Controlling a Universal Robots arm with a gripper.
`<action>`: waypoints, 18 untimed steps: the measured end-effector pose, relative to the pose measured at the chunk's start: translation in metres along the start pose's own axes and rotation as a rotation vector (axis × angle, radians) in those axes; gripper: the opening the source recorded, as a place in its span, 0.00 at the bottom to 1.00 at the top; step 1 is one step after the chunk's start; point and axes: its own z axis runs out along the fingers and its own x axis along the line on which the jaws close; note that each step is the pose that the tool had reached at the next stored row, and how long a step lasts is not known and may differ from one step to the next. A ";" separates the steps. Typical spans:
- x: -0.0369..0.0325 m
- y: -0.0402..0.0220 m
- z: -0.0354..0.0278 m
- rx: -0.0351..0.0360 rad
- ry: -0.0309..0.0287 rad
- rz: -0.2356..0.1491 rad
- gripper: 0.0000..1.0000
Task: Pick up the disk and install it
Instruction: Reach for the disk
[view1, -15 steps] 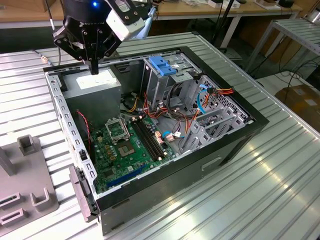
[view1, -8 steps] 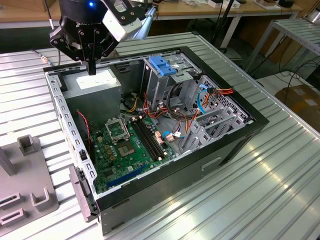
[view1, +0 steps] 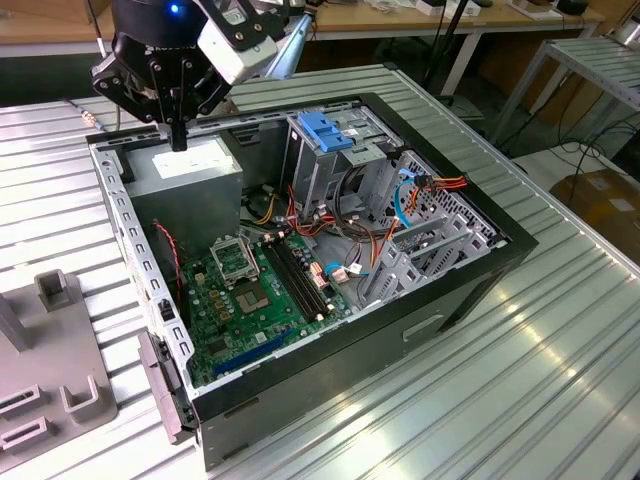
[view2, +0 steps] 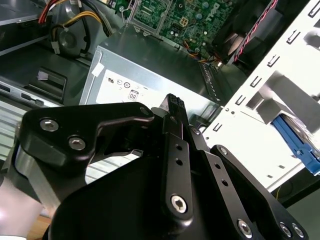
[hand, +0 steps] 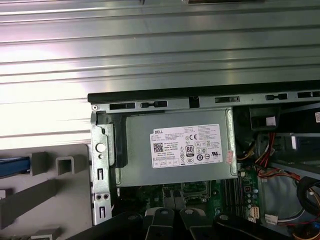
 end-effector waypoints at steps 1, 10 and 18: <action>0.0004 0.0000 0.0000 0.0000 0.0000 0.000 0.10; 0.0067 -0.0005 -0.0002 0.0000 0.0000 0.000 0.10; 0.0133 -0.0010 -0.0004 0.0000 0.0000 0.000 0.10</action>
